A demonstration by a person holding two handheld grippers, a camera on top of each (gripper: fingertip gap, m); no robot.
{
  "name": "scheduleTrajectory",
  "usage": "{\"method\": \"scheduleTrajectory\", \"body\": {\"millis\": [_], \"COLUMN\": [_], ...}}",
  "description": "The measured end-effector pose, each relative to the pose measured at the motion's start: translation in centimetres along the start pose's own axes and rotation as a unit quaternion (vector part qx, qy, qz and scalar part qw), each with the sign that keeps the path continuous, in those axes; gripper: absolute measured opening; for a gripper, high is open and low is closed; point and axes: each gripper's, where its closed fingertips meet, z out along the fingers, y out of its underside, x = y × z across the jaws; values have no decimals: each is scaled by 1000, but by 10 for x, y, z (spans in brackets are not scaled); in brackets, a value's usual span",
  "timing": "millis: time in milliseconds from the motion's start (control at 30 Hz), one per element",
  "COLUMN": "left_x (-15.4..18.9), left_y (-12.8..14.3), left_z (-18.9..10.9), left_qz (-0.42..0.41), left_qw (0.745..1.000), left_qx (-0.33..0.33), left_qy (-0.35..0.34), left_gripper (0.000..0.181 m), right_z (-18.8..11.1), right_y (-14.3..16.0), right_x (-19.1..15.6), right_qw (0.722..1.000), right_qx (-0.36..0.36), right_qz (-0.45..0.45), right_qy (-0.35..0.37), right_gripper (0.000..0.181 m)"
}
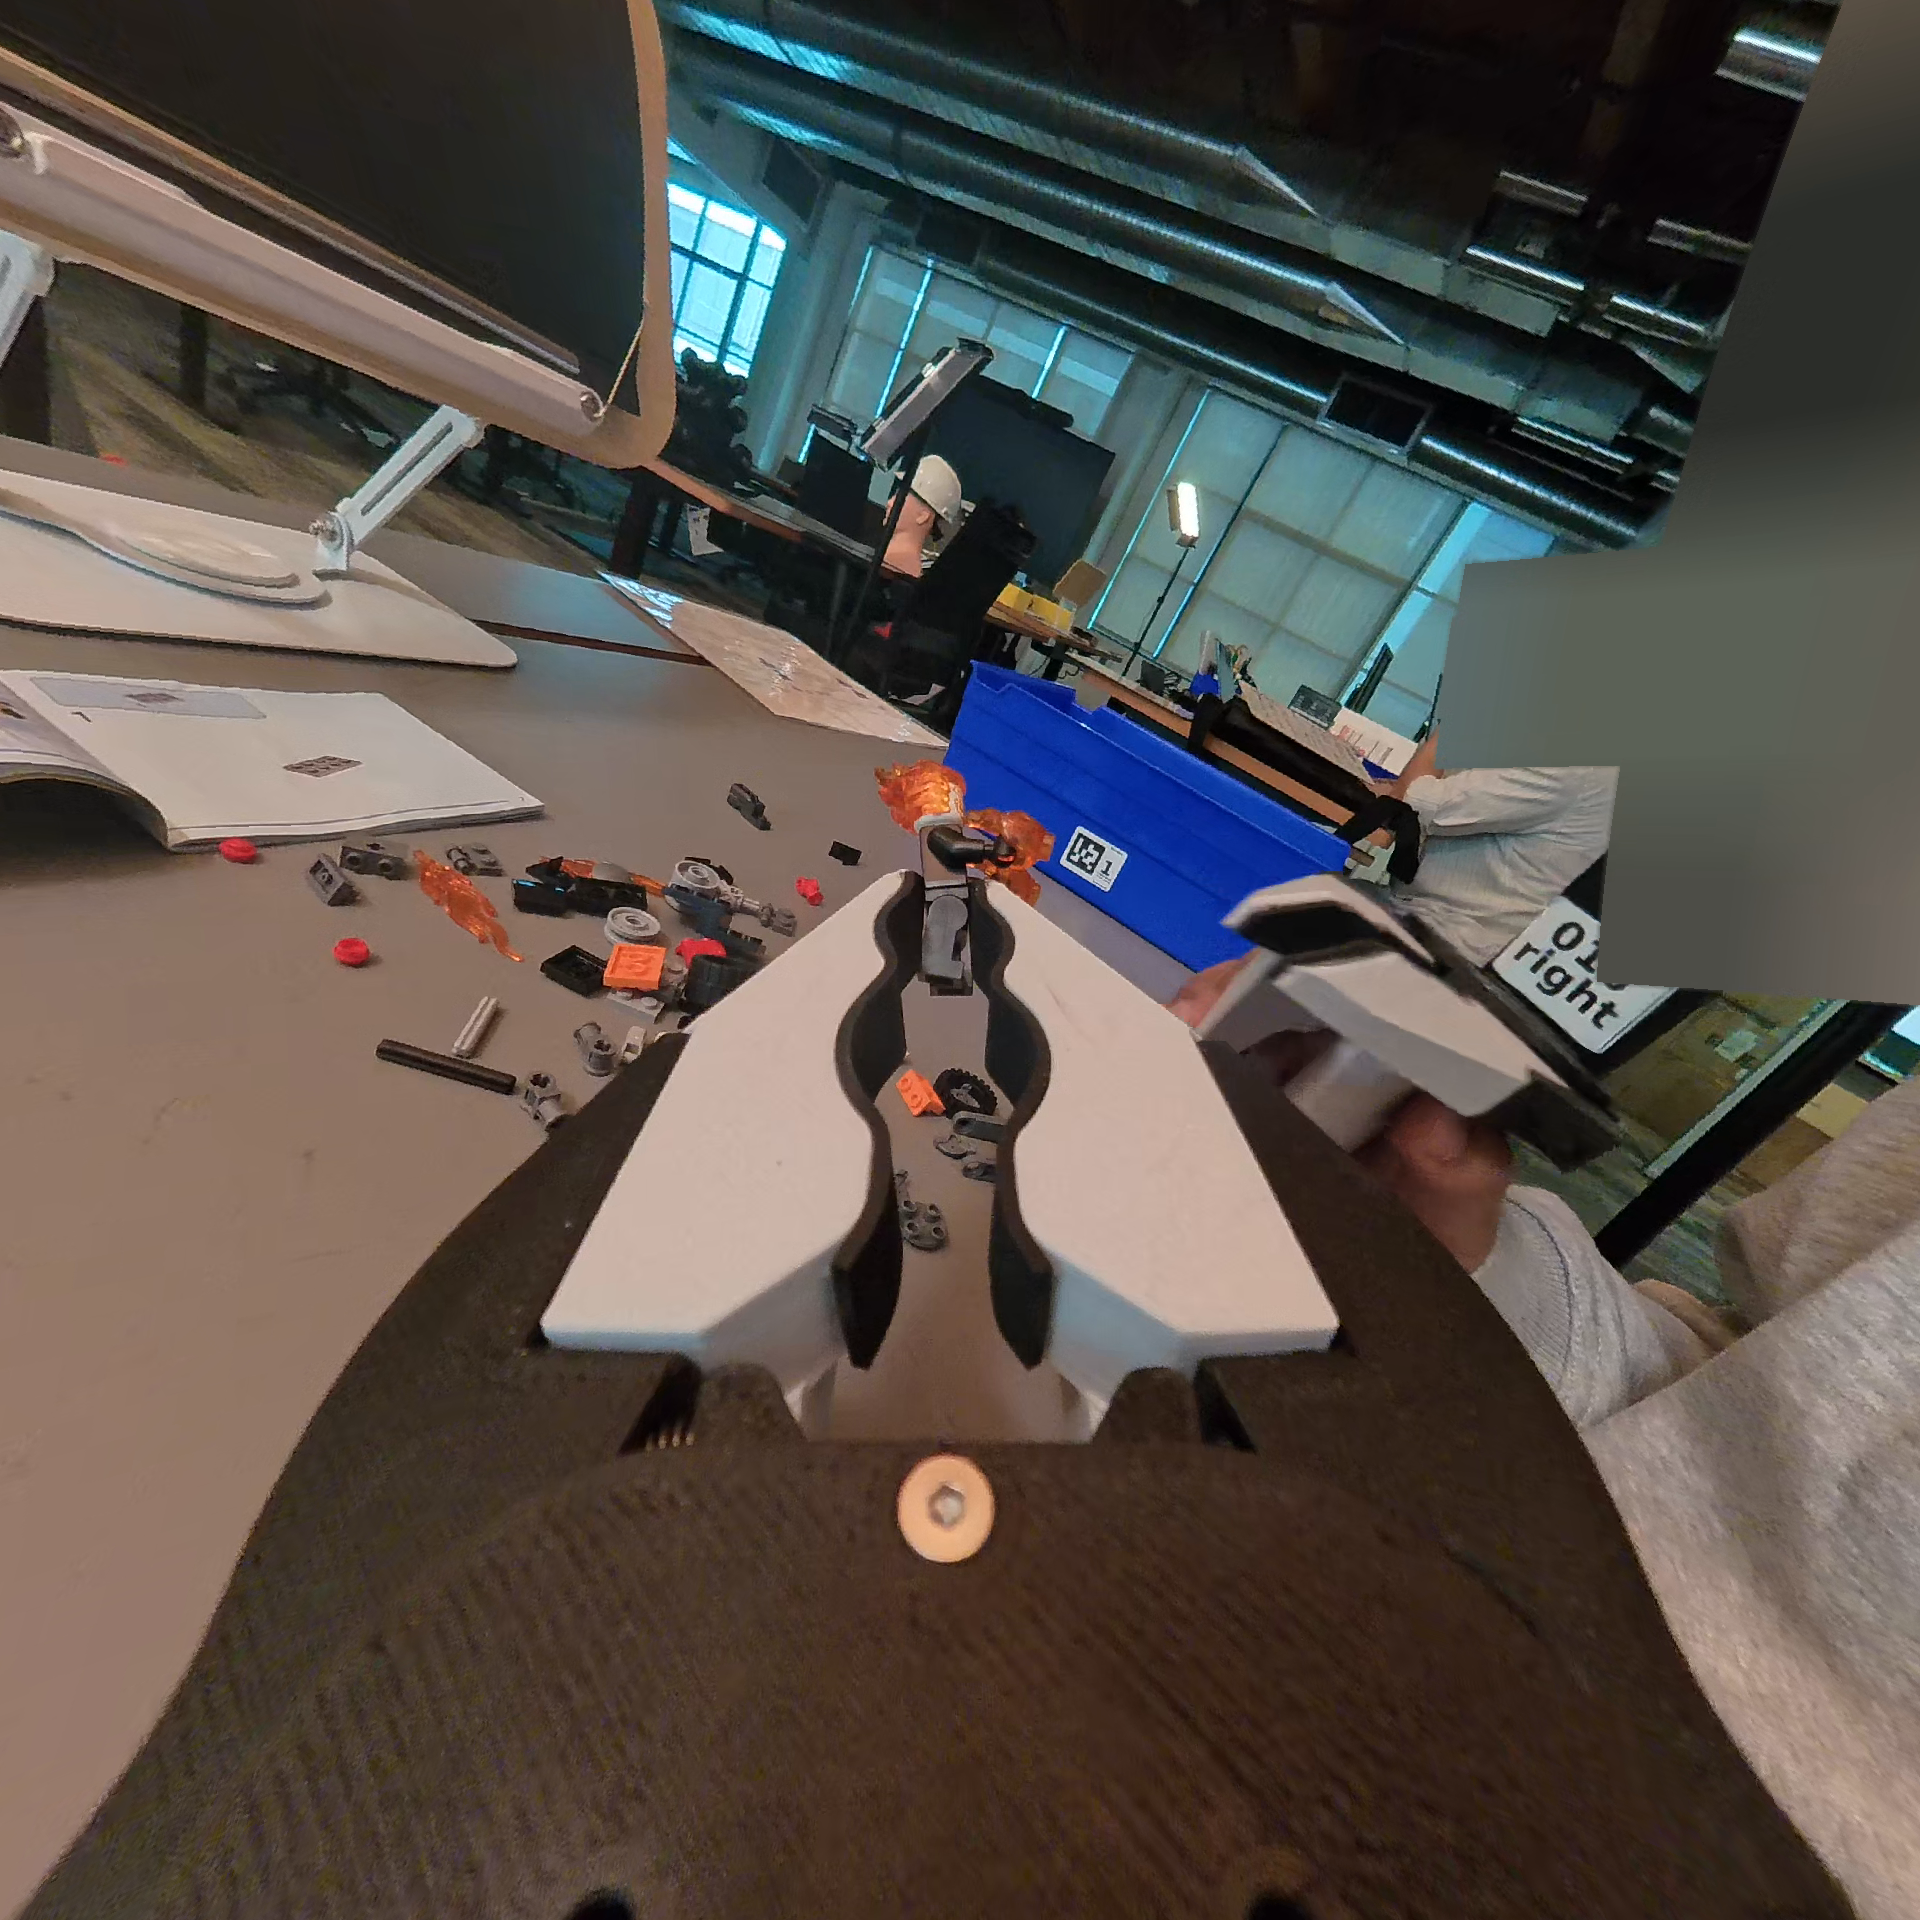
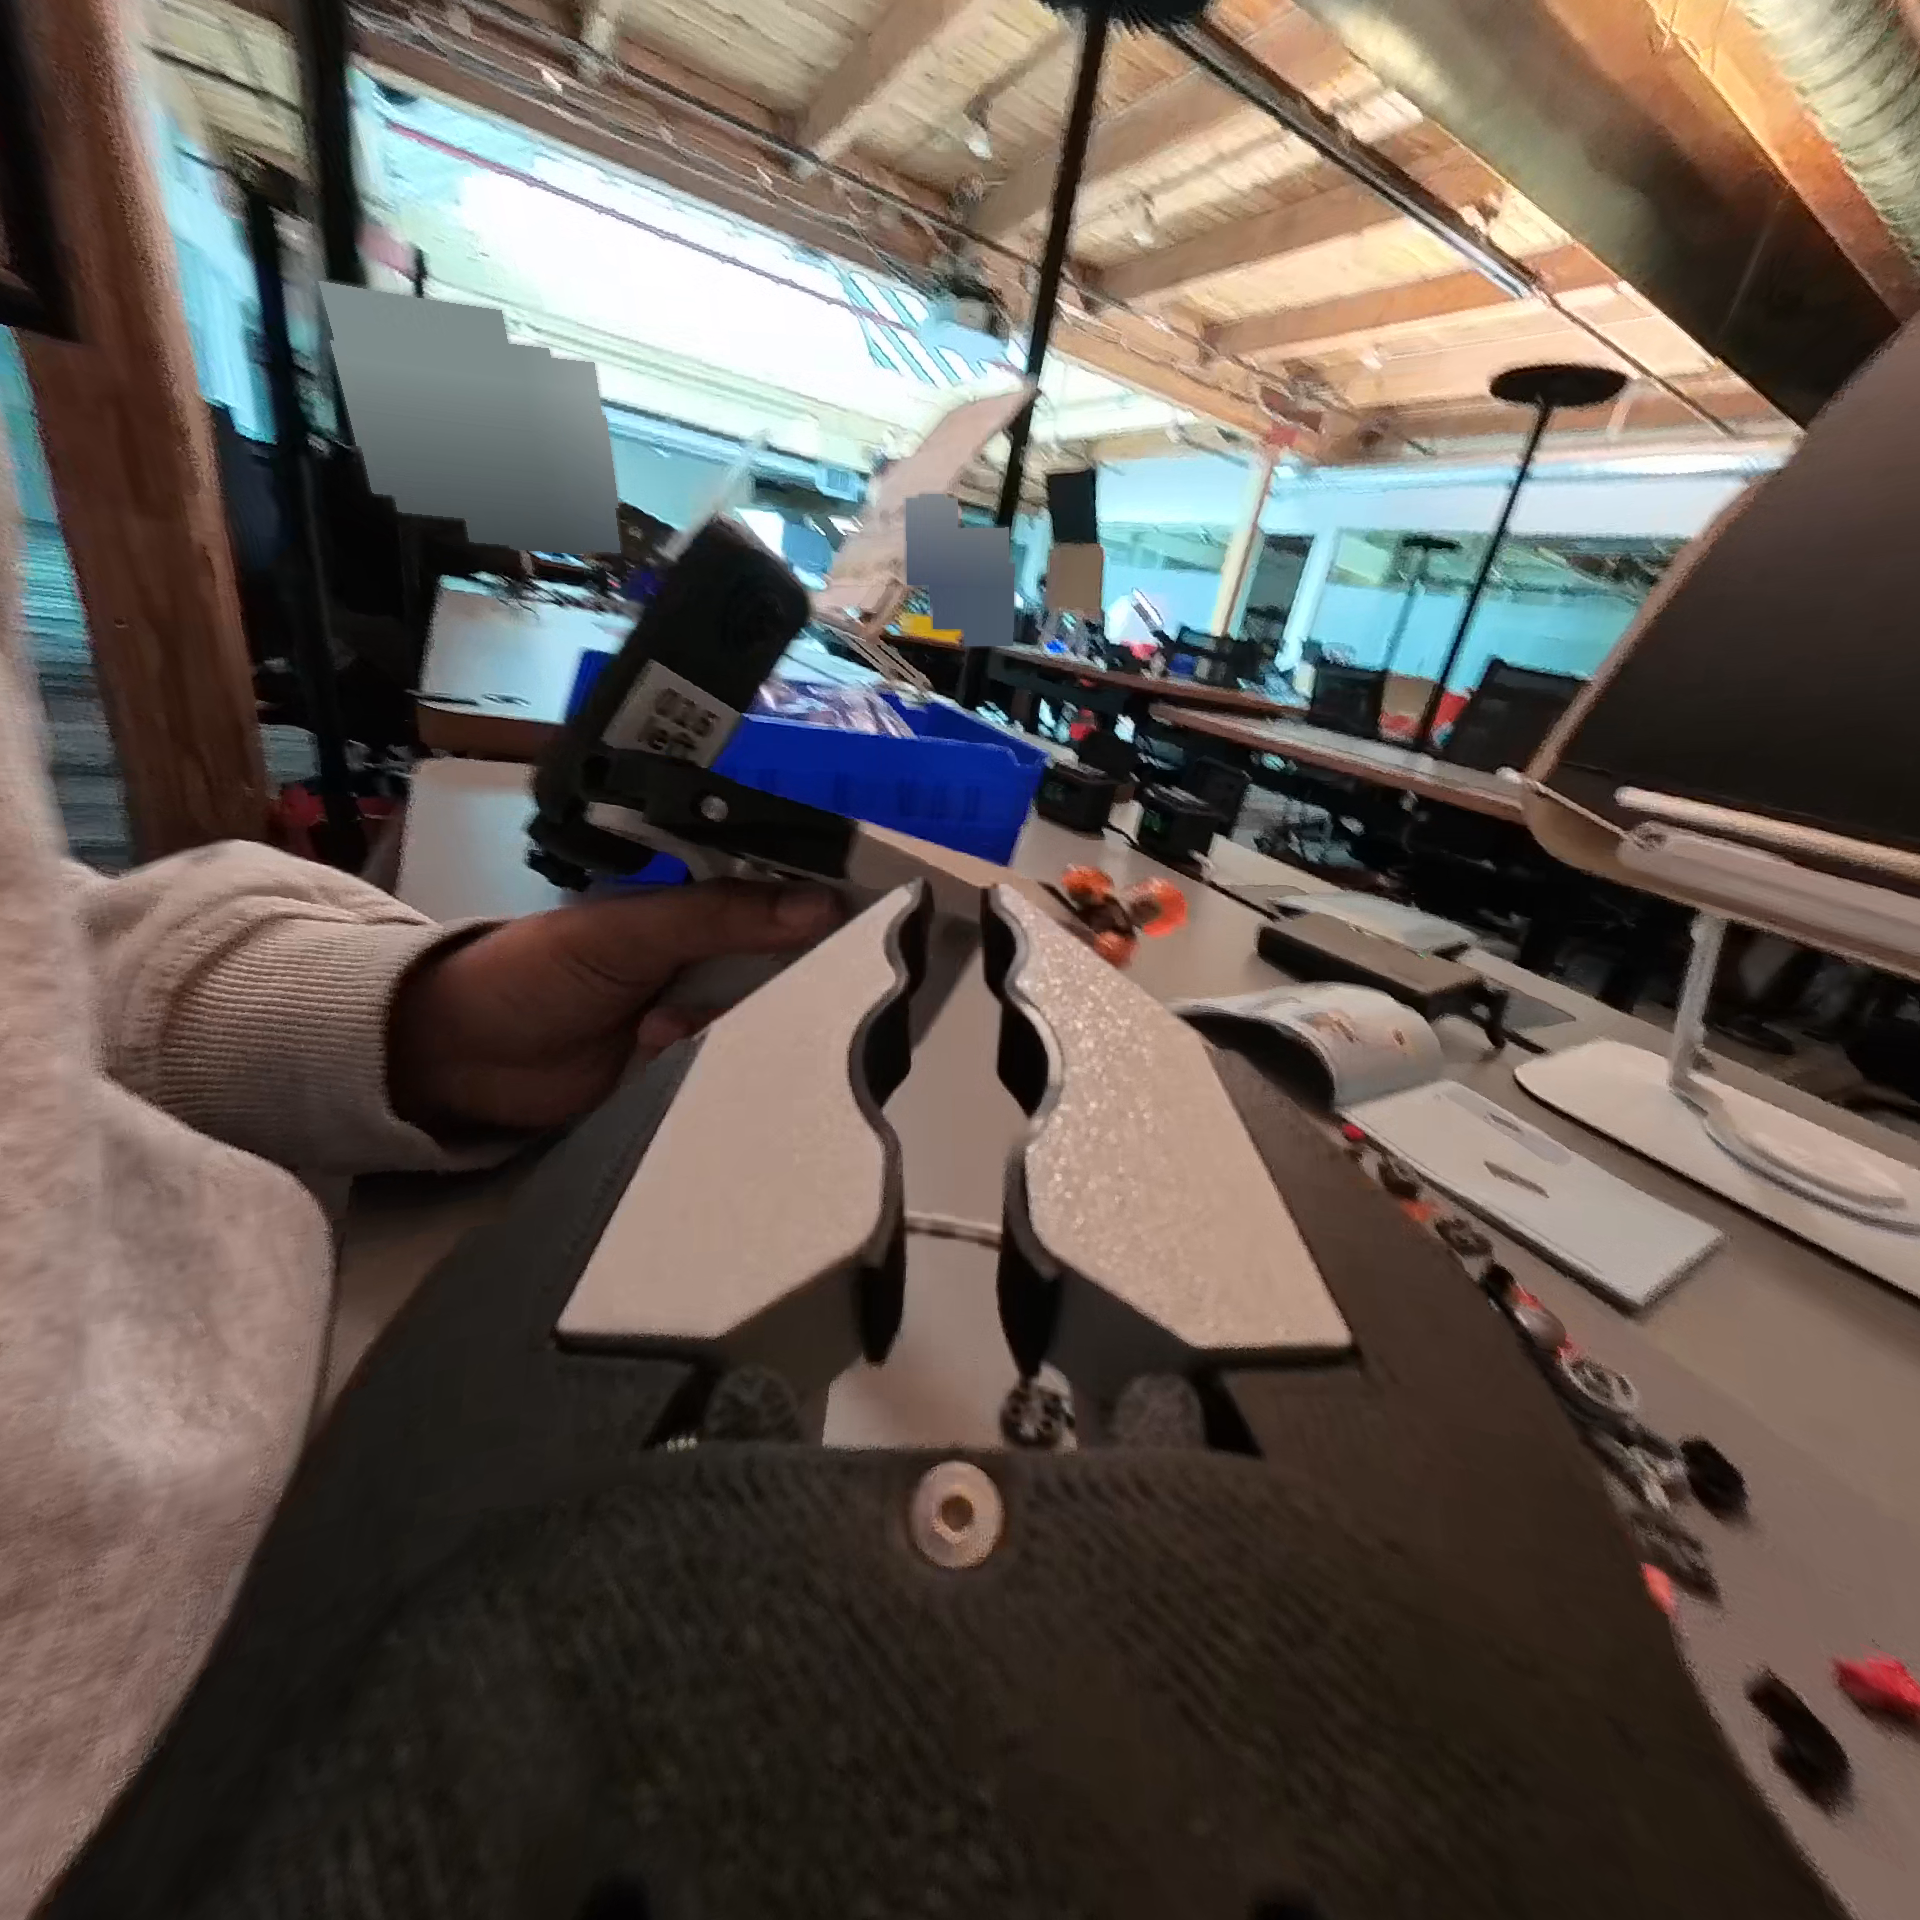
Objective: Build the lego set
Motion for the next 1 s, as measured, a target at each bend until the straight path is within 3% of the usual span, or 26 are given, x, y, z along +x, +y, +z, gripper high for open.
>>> {"method": "scheduleTrajectory", "body": {"millis": [333, 1000], "left_x": [0, -1], "left_y": [0, 0], "left_z": [0, 0], "left_qz": [-2, -6], "left_qw": [1000, 1000], "left_qx": [1, 1], "left_qy": [0, 1], "left_gripper": [6, 5], "right_z": [-3, -1], "right_y": [-14, -10], "right_x": [-32, -32], "right_qw": [996, 996], "right_qx": [32, 18], "right_qz": [-28, -28], "right_qy": [-81, -81], "right_gripper": [8, 8]}}
